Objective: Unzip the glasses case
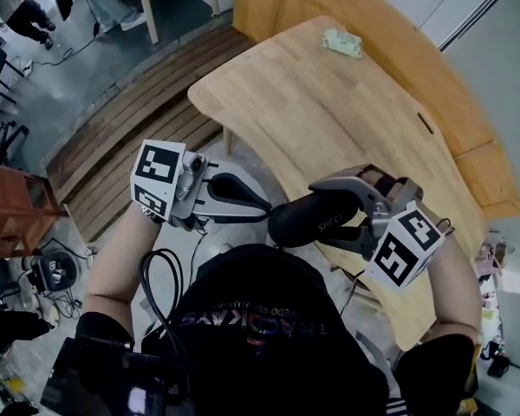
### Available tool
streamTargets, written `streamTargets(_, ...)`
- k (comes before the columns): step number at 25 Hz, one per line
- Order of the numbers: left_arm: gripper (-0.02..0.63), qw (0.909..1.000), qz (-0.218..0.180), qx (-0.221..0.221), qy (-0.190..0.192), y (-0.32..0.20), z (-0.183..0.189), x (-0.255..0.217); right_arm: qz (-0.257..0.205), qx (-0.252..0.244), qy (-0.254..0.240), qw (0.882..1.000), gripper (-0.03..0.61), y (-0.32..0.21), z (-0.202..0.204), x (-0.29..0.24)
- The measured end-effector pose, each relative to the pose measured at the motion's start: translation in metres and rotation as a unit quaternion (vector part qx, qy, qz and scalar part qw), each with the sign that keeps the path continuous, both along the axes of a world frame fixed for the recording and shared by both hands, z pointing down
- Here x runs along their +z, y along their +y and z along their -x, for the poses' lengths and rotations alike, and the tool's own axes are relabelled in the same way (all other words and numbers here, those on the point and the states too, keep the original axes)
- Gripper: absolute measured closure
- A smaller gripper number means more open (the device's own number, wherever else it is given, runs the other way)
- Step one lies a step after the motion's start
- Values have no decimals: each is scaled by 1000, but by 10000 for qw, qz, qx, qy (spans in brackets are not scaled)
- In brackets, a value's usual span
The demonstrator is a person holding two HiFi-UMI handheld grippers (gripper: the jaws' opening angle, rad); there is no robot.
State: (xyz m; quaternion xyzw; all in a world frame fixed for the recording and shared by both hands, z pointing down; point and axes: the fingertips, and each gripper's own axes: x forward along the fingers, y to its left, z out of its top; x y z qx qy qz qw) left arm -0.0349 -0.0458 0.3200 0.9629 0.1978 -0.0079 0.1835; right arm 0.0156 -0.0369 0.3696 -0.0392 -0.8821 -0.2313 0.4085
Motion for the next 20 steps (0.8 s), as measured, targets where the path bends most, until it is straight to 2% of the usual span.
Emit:
streamTargets(3,600,9997,-158,-138,-122,-1,0,2,-11,74,-8,10000,219,0,-1,-1)
streamTargets(6,600,9980,-386,-455,-204,-6,0,2,2,230,-79,9997,221,-3,-3,-2)
streamTargets(10,601,9904,-862,-978,-454,-14,0,7,58,472,-118,9988,222,-9,-4,2)
streamTargets(14,601,9772,-1327,-1446,-814,-25,0,17,179,766,-107,9968,224,-19,-6,12)
streamTargets(20,601,9519,-1886,-2034,-1301,-41,8,30,853,1533,-307,9840,225,-38,-3,28)
